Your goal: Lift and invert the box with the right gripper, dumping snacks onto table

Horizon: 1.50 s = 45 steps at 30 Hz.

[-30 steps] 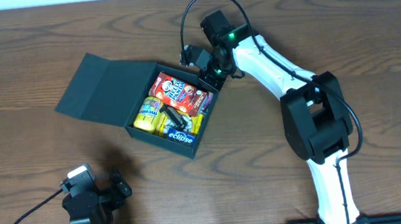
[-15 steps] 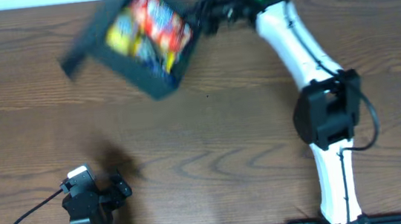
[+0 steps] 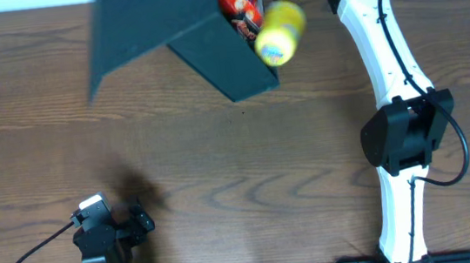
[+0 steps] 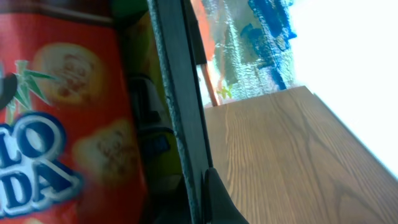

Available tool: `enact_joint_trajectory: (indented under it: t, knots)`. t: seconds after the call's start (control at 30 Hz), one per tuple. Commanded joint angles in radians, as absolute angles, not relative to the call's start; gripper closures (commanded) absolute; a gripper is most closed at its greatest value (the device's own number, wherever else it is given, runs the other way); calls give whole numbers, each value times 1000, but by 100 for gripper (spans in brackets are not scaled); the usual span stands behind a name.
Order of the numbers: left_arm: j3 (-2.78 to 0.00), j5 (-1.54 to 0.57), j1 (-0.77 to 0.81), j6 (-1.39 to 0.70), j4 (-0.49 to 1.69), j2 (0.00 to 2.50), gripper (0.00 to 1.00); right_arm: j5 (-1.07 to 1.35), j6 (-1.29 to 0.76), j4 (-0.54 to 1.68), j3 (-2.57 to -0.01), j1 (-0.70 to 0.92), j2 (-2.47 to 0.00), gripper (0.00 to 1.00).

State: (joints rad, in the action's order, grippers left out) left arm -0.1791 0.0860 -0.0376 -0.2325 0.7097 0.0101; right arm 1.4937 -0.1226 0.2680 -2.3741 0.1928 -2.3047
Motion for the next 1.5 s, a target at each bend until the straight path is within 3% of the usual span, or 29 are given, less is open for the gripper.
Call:
enact_joint_trajectory:
  t: [0.0,0.3,0.43,0.5,0.63,0.7,0.8,0.9,1.07,1.23,1.3,1.4,1.47]
  knots:
    - [-165,100,-41,-236,733,5,5,1560,-263,244,-2394,194,-2278,99]
    - [-165,100,-41,-236,733,5,5,1553,-470,-47,-2394,181,-2278,99]
    - [-165,100,-41,-236,733,5,5,1443,-599,-177,-2394,179,-2278,99]
    - [-165,100,-41,-236,733,5,5,1324,-730,-360,-2394,176,-2278,99]
    - [-165,100,-41,-236,733,5,5,988,-1038,-969,-2394,135,-2278,99]
    - [-165,100,-41,-236,733,5,5,943,-1106,-1070,-2394,106,-2278,99]
    - [-165,100,-41,-236,733,5,5,1084,-1041,-849,-2386,103,-2278,99]
    - [-165,100,-41,-236,733,5,5,1087,-755,-472,-2384,126,-2278,99]
    - [-165,100,-41,-236,733,5,5,945,-736,-729,-2476,82,-2278,99]
    - [-165,100,-41,-236,733,5,5,1137,-580,-421,-2516,76,-2278,99]
    - [-165,100,-41,-236,733,5,5,1103,-480,-296,-2511,97,-2278,99]
    - [-165,100,-41,-236,733,5,5,892,-532,-582,-2587,97,-2278,99]
    - [-165,100,-41,-236,733,5,5,887,-534,-557,-2667,82,-2278,99]
